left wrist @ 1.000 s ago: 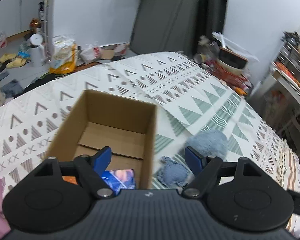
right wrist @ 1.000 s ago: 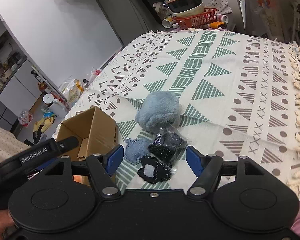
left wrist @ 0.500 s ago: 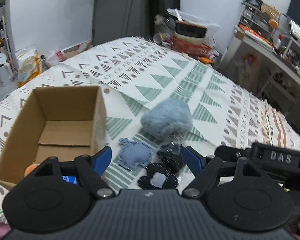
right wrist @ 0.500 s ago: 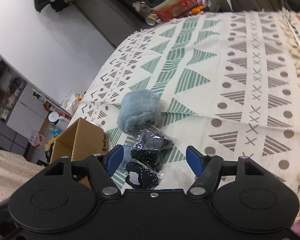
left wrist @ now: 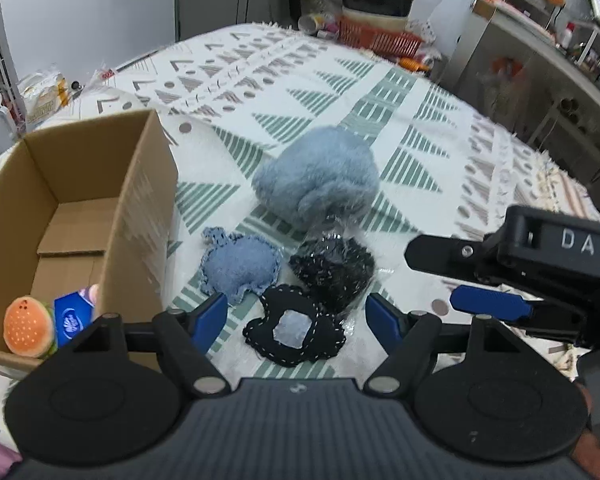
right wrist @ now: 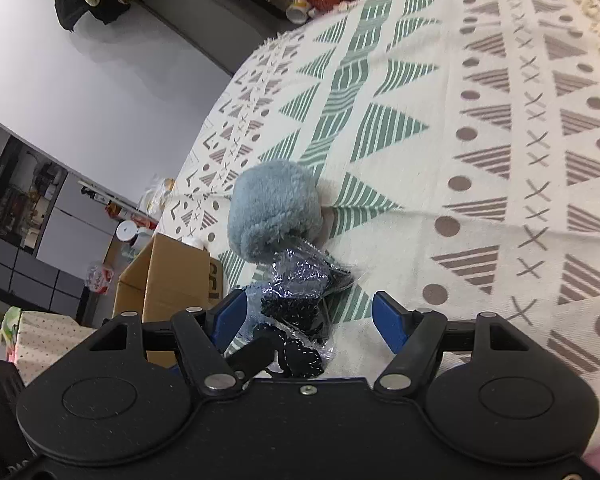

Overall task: Organize soft objects
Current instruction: 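Grasp the clear bag of black beads with the right tool while the left tool grasps the black felt plush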

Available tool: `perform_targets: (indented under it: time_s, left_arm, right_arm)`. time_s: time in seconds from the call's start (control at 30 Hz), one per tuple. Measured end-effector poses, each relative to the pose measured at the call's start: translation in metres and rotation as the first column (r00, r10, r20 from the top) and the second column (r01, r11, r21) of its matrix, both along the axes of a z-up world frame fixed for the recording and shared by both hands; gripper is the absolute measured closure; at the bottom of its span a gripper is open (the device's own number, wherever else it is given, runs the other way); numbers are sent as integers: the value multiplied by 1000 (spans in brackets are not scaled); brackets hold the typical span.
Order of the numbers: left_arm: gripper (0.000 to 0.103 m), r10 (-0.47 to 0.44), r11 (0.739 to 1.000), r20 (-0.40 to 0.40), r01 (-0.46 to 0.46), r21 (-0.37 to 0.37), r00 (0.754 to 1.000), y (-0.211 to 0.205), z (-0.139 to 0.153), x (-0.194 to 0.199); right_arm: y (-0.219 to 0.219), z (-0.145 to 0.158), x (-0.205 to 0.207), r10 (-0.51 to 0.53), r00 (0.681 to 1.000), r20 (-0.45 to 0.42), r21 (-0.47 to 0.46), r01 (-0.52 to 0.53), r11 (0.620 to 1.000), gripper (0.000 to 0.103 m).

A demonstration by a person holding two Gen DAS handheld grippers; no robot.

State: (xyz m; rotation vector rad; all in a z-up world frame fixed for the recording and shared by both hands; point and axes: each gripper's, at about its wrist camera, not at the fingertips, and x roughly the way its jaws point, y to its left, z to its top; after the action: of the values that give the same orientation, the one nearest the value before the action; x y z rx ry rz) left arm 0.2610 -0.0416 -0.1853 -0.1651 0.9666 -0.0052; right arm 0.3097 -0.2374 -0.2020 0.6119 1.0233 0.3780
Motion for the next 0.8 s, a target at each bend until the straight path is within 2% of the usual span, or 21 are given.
perform_targets:
  time_s: [0.17, 0.43, 0.47, 0.53, 0.6, 0.8]
  left_arm:
    - [28, 42, 999, -43, -43, -15, 998, 2, -15, 11]
    - [30, 87, 996, -71, -87, 1, 994, 5, -32, 21]
    - [34, 89, 996, -73, -89, 4, 993, 5, -34, 22]
    - [49, 103, 994, -84, -105, -13, 991, 8, -38, 22]
    - [70, 125, 989, -95, -131, -61, 988, 14, -41, 23]
    - [76, 136, 987, -81, -142, -77, 987, 16, -38, 22]
  right_arm:
    - [5, -11, 8, 38, 999, -21, 24, -38, 999, 34]
    - [13, -29, 26, 76, 996, -47, 42, -74, 996, 34]
    - [15, -32, 28, 80, 995, -52, 47, -77, 996, 34]
    - [18, -37, 32, 86, 994, -63, 48, -83, 995, 34]
    - [21, -42, 35, 91, 993, -72, 42, -88, 995, 34]
    - [27, -44, 34, 92, 994, -56, 35, -90, 995, 34]
